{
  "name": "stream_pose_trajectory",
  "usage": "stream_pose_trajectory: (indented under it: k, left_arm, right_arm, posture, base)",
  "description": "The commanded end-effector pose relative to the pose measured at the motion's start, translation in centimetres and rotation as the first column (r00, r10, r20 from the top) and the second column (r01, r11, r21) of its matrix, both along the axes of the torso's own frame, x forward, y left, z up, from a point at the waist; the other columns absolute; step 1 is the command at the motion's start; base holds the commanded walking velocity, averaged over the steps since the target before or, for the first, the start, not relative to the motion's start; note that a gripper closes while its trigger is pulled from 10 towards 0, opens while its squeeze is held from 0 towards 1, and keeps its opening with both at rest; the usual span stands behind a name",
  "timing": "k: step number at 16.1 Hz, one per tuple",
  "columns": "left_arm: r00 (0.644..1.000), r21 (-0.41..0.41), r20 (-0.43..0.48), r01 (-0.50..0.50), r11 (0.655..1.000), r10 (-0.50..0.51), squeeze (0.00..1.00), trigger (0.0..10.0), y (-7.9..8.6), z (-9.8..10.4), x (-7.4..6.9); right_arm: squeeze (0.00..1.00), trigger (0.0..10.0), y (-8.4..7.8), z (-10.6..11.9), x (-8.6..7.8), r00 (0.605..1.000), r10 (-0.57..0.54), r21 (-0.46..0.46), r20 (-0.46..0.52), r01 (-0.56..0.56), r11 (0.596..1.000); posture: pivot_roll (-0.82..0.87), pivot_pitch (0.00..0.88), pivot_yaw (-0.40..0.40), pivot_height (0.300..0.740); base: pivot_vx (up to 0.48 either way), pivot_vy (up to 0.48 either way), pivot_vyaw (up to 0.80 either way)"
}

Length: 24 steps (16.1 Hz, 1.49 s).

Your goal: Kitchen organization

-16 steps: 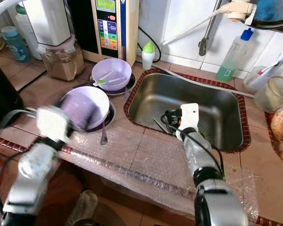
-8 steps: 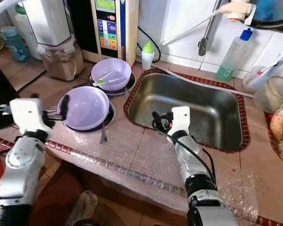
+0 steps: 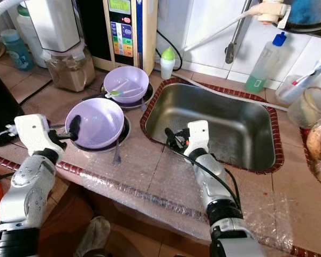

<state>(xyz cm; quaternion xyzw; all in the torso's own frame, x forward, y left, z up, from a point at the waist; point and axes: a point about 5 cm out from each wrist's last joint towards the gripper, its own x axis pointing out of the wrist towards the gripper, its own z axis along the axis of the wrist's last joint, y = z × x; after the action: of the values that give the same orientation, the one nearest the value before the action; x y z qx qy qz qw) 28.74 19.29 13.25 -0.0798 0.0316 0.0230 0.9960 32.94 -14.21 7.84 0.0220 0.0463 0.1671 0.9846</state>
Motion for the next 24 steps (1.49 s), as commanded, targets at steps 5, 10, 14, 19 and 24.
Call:
stream_pose_trajectory:
  k: [5,10,14,19,24]
  left_arm:
    - [0.999,-0.032,-0.034,0.031,0.999,-0.032,0.0,0.0,0.0,0.6,0.5]
    - [0.997,0.018,-0.056,0.052,0.998,-0.051,0.0,0.0,-0.2,1.2,0.8]
    - [0.986,0.052,-0.107,0.131,0.99,-0.125,0.0,10.0,-1.0,1.2,1.0]
    - [0.962,0.059,-0.229,0.166,0.984,-0.149,0.0,0.0,0.7,-0.3,0.9]
    - [0.95,0.038,-0.271,0.171,0.985,-0.155,0.0,0.0,2.0,-0.7,1.3]
  right_arm:
    - [0.0,10.0,0.0,0.2,-0.1,1.0,0.007,-0.032,0.004,-0.007,0.999]
    - [0.0,10.0,-0.2,0.5,0.0,0.999,-0.037,-0.048,0.021,0.038,0.998]
    - [0.0,10.0,-0.6,0.8,-0.4,0.999,0.015,-0.065,0.032,-0.013,0.998]
    - [0.0,10.0,-0.7,1.2,-0.2,1.0,-0.026,0.035,0.008,0.026,0.999]
    - [0.0,10.0,-0.8,1.6,0.4,0.999,-0.04,0.014,0.007,0.04,0.999]
  posture:
    - [0.06,0.0,-0.032,0.74]
    - [0.05,0.0,-0.015,0.74]
    - [0.04,0.0,0.053,0.74]
    - [0.07,0.0,0.001,0.74]
    - [0.06,0.0,-0.02,0.74]
  base:
    - [0.0,0.0,0.0]
    - [0.0,0.0,0.0]
    - [0.0,0.0,0.0]
    - [0.0,0.0,0.0]
    - [0.0,0.0,0.0]
